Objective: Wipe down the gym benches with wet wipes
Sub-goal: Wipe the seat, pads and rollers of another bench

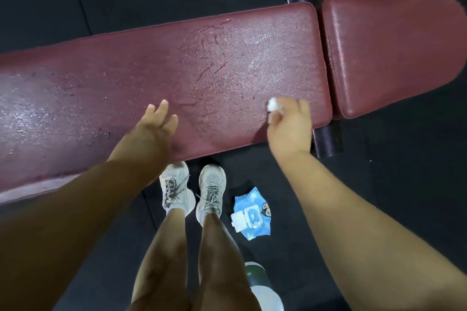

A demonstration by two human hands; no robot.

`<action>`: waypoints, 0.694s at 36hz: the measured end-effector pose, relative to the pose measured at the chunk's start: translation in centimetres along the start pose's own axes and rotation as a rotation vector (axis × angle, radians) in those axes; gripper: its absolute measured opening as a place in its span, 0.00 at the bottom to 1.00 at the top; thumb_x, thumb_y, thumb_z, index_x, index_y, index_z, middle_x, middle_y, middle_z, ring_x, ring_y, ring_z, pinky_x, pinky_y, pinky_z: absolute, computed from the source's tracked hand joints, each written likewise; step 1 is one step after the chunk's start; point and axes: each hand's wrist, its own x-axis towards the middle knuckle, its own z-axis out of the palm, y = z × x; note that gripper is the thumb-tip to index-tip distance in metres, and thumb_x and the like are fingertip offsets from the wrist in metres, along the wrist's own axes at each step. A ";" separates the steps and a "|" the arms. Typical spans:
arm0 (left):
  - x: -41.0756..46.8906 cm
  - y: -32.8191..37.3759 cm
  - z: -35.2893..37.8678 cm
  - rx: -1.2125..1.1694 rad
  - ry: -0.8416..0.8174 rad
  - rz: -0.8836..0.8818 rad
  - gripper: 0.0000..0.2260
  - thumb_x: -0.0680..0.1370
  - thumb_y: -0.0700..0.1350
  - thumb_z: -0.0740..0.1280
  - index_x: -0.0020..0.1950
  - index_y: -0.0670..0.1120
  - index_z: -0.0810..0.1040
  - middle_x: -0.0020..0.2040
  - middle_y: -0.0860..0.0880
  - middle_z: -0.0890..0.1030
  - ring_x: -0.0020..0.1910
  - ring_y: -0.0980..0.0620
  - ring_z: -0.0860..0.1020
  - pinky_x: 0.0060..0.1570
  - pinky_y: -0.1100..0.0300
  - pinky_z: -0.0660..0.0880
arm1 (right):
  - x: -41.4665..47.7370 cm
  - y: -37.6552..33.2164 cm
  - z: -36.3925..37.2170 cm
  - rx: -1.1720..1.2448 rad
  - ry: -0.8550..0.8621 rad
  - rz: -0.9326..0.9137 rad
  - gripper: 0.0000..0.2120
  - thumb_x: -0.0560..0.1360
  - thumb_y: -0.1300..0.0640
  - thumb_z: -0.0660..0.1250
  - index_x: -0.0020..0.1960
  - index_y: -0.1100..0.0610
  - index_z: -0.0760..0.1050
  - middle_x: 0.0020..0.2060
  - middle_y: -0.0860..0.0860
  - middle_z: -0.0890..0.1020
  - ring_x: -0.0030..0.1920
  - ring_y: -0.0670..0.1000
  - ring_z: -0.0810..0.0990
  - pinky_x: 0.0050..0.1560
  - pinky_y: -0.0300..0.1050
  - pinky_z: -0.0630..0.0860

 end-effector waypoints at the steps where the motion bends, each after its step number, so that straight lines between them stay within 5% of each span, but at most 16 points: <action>1: -0.2 -0.6 -0.1 -0.018 0.006 -0.024 0.31 0.75 0.42 0.67 0.75 0.42 0.58 0.77 0.42 0.52 0.75 0.41 0.51 0.71 0.43 0.58 | 0.5 0.3 -0.2 0.013 0.046 0.064 0.13 0.76 0.67 0.60 0.57 0.61 0.77 0.56 0.60 0.72 0.49 0.60 0.75 0.50 0.36 0.64; 3: -0.7 -1.5 -0.2 -0.032 0.018 -0.062 0.30 0.75 0.38 0.66 0.75 0.40 0.59 0.77 0.41 0.53 0.75 0.41 0.53 0.71 0.44 0.59 | 0.7 -0.1 0.3 0.014 0.092 0.137 0.12 0.77 0.67 0.59 0.57 0.62 0.77 0.56 0.60 0.71 0.49 0.59 0.75 0.49 0.35 0.64; 6: -1.3 -2.2 0.2 -0.032 0.023 -0.056 0.29 0.75 0.32 0.61 0.76 0.40 0.57 0.77 0.43 0.53 0.75 0.42 0.54 0.71 0.46 0.59 | -2.1 -2.8 3.0 -0.001 0.036 0.093 0.13 0.76 0.67 0.60 0.57 0.62 0.77 0.54 0.61 0.71 0.44 0.61 0.75 0.49 0.46 0.70; 9: -1.3 -2.4 0.5 0.023 -0.012 -0.054 0.29 0.76 0.32 0.57 0.76 0.41 0.53 0.77 0.45 0.49 0.76 0.44 0.51 0.70 0.47 0.62 | -6.3 -5.6 5.8 -0.019 -0.215 -0.227 0.12 0.74 0.65 0.61 0.55 0.58 0.77 0.51 0.58 0.73 0.43 0.59 0.75 0.46 0.49 0.73; 11: -1.2 -2.5 0.3 0.058 -0.049 -0.066 0.28 0.77 0.32 0.53 0.76 0.44 0.52 0.77 0.49 0.44 0.76 0.48 0.48 0.68 0.49 0.65 | -7.9 -6.8 6.5 -0.025 -0.446 -0.440 0.08 0.79 0.54 0.57 0.54 0.54 0.72 0.46 0.50 0.74 0.44 0.55 0.73 0.47 0.48 0.70; 15: -0.9 -2.8 -0.5 0.058 -0.065 -0.061 0.27 0.77 0.31 0.52 0.75 0.46 0.53 0.77 0.51 0.44 0.76 0.51 0.51 0.66 0.51 0.68 | -5.4 -6.5 5.4 -0.166 -0.545 -0.711 0.10 0.81 0.50 0.54 0.55 0.52 0.71 0.47 0.45 0.74 0.48 0.51 0.73 0.47 0.43 0.64; 18: -0.6 -4.0 -1.0 0.009 -0.035 -0.022 0.22 0.77 0.34 0.57 0.70 0.47 0.64 0.77 0.53 0.53 0.73 0.50 0.62 0.62 0.49 0.71 | -0.8 -4.7 3.4 -0.164 -0.427 -0.406 0.13 0.79 0.58 0.57 0.61 0.53 0.74 0.58 0.53 0.72 0.54 0.55 0.74 0.52 0.43 0.67; 21: 0.2 -5.3 -1.8 0.029 0.025 0.020 0.19 0.75 0.39 0.63 0.67 0.48 0.69 0.75 0.57 0.59 0.70 0.54 0.67 0.64 0.53 0.71 | 4.2 -3.9 1.1 -0.207 -0.072 -0.046 0.15 0.78 0.64 0.58 0.62 0.58 0.75 0.61 0.58 0.70 0.54 0.58 0.75 0.58 0.41 0.66; 25: 1.7 -6.9 -2.7 0.087 0.088 0.053 0.26 0.76 0.30 0.59 0.73 0.42 0.63 0.76 0.47 0.59 0.74 0.46 0.60 0.70 0.50 0.64 | 4.9 -6.1 2.4 -0.163 0.039 0.205 0.14 0.78 0.63 0.56 0.61 0.61 0.74 0.60 0.59 0.70 0.55 0.55 0.72 0.43 0.31 0.57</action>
